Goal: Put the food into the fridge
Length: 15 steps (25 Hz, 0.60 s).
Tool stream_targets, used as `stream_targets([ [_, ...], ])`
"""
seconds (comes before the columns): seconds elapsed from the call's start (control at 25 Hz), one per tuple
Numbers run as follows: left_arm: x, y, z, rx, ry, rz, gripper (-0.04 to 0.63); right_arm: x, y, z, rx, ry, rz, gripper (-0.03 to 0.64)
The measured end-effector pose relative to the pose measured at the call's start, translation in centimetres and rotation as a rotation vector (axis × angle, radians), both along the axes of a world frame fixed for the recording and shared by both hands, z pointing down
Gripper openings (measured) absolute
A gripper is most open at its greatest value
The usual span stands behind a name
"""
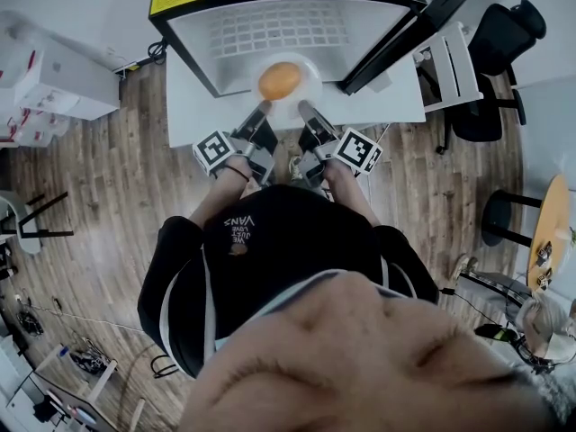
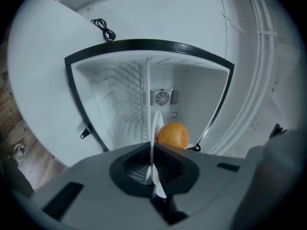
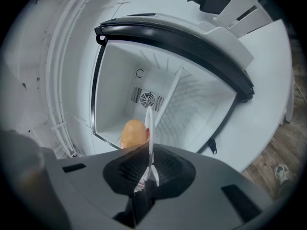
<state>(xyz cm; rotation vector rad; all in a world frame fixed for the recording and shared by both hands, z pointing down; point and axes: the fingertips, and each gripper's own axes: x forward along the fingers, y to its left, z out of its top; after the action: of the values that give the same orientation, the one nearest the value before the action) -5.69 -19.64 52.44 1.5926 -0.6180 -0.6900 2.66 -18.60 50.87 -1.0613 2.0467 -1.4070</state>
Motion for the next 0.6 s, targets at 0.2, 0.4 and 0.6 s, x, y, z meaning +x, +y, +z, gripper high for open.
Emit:
stream_targets([
  [0.2,0.5,-0.8,-0.3,-0.004,0.008,-0.012,0.024,0.5,-0.9,-0.3,0.005,-0.001,-0.009,0.028],
  [0.4,0.8,-1.7,-0.2,-0.002,0.002,-0.024,0.024,0.9,-1.8,-0.2,0.004,-0.002,-0.019,0.028],
  [0.6,1.1,-2.6,-0.4,-0.002,-0.001,-0.035,0.025,1.1,-2.8,-0.3,0.002,-0.005,-0.032,0.028],
])
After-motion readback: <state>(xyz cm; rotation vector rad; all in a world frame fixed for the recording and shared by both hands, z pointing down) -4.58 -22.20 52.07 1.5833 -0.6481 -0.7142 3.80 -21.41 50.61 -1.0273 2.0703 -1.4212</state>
